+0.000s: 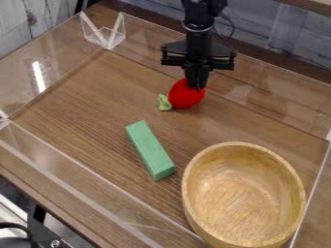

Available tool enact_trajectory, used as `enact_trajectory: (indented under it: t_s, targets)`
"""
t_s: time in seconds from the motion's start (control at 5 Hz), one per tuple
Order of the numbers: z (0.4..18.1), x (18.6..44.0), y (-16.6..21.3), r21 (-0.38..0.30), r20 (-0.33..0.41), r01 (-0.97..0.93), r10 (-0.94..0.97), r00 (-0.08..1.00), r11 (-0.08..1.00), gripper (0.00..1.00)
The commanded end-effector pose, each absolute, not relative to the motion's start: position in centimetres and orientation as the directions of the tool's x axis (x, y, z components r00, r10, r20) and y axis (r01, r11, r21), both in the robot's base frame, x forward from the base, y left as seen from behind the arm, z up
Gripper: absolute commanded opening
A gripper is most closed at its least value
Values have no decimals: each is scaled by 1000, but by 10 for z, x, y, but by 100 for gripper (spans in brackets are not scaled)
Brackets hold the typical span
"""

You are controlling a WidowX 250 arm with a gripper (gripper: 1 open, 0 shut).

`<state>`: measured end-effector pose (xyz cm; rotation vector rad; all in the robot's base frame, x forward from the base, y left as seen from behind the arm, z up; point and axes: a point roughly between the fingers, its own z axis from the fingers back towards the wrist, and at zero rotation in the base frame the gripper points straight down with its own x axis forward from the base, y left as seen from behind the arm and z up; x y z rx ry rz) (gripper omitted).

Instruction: Move the red fruit to the right

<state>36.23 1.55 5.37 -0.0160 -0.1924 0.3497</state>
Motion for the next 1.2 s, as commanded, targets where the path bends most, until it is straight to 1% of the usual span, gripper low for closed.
enact_trajectory:
  t_s: [0.0,0.2,0.6,0.8,1.0]
  targets:
    - [63,365,12,-61,218,-325,331,918,944,0]
    - [58,361,8,-63,215,-341,347,913,938,0]
    - [103,351,-4,-88,252,-376,385,888,923,0]
    - [110,366,-28,-104,259,-355,370,892,929,0]
    - [104,376,-54,-107,253,-345,361,897,932,0]
